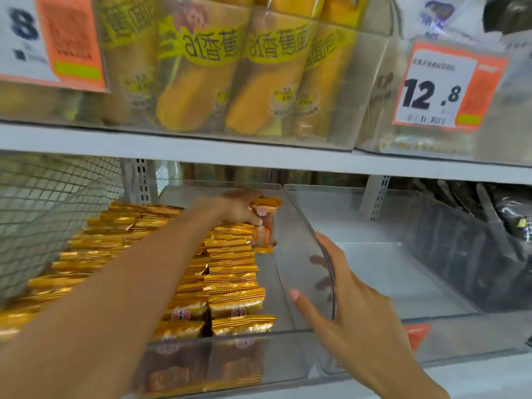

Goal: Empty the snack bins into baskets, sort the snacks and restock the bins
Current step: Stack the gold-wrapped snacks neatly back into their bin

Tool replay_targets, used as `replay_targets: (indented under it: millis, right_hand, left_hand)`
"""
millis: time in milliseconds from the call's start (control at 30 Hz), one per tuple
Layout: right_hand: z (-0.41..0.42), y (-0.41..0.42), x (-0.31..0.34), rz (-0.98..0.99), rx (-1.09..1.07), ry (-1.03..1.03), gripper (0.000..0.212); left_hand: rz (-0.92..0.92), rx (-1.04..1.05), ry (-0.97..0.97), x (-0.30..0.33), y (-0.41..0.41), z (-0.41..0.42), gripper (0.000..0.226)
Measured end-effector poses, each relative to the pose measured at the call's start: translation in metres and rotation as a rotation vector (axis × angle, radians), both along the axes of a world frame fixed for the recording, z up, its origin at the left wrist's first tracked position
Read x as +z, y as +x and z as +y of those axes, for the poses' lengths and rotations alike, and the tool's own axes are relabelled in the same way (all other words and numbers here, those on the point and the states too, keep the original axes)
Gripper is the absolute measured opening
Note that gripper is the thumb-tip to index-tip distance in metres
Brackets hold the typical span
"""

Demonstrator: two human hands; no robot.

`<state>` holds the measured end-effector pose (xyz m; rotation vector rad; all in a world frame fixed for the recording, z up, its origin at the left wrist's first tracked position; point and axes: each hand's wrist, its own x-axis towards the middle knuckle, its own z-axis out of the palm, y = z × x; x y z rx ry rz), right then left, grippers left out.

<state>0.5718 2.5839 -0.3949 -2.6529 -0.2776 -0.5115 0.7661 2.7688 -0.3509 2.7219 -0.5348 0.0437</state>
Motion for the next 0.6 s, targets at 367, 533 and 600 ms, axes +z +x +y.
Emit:
replay_targets:
  millis: [367, 533, 600]
  right_hand:
    - [0.002, 0.0, 0.002, -0.001, -0.063, -0.033, 0.079]
    - [0.0, 0.002, -0.002, -0.067, -0.038, -0.053, 0.075]
    - [-0.001, 0.002, -0.004, -0.095, -0.026, -0.063, 0.076]
  left_hand:
    - [-0.221, 0.117, 0.027, -0.029, 0.026, -0.005, 0.06]
    - [-0.169, 0.138, 0.108, -0.022, 0.021, -0.011, 0.062]
    - [-0.148, 0.151, 0.088, -0.017, 0.016, -0.01, 0.061]
